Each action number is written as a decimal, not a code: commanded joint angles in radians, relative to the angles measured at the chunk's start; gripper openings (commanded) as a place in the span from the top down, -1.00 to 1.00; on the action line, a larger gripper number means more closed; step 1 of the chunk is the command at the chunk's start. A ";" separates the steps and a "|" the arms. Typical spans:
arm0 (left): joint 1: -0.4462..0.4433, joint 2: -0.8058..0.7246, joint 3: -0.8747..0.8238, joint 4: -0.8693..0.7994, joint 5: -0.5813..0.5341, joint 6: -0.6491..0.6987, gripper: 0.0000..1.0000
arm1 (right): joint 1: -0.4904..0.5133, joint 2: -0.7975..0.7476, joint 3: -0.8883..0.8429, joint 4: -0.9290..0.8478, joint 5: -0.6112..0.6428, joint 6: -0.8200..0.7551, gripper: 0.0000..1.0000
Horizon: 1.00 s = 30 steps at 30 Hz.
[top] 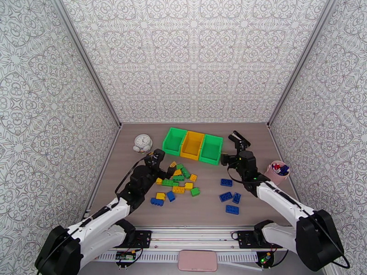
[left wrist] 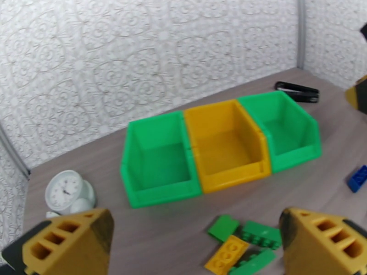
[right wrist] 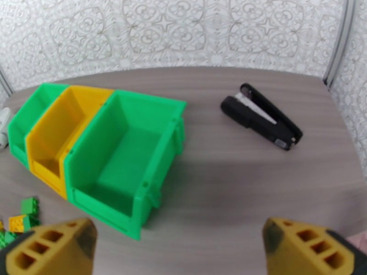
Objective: Sort the legos into containers by color
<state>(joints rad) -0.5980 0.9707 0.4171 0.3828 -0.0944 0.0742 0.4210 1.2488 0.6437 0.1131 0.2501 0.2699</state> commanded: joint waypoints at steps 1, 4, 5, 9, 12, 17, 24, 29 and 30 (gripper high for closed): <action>-0.060 -0.008 -0.001 -0.052 0.039 -0.055 -0.99 | 0.067 0.098 0.067 -0.062 0.090 0.119 -0.99; -0.121 0.006 -0.017 -0.032 0.038 -0.061 -0.99 | 0.110 0.195 0.130 -0.078 0.135 0.180 -0.91; -0.139 0.014 -0.021 -0.024 0.040 -0.063 -0.99 | 0.116 0.227 0.149 -0.083 0.146 0.205 -0.88; -0.187 0.051 -0.025 -0.002 0.053 -0.062 -0.99 | 0.118 0.328 0.222 -0.102 0.171 0.269 -0.63; -0.205 0.078 -0.020 0.007 0.054 -0.058 -0.99 | 0.114 0.393 0.265 -0.102 0.155 0.283 -0.42; -0.214 0.104 -0.017 0.011 0.050 -0.049 -0.99 | 0.107 0.469 0.309 -0.098 0.142 0.319 -0.11; -0.216 0.094 -0.016 -0.034 0.075 -0.042 -0.99 | 0.107 0.538 0.348 -0.106 0.171 0.339 0.18; -0.216 0.076 -0.027 -0.038 0.072 -0.047 -0.99 | 0.107 0.546 0.358 -0.102 0.196 0.335 0.42; -0.215 0.075 -0.028 -0.038 0.070 -0.047 -0.99 | 0.107 0.548 0.362 -0.103 0.202 0.326 0.47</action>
<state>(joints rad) -0.8043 1.0618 0.4065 0.3656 -0.0448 0.0265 0.5301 1.7828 0.9661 0.0162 0.4156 0.5987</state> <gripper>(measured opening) 0.996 0.278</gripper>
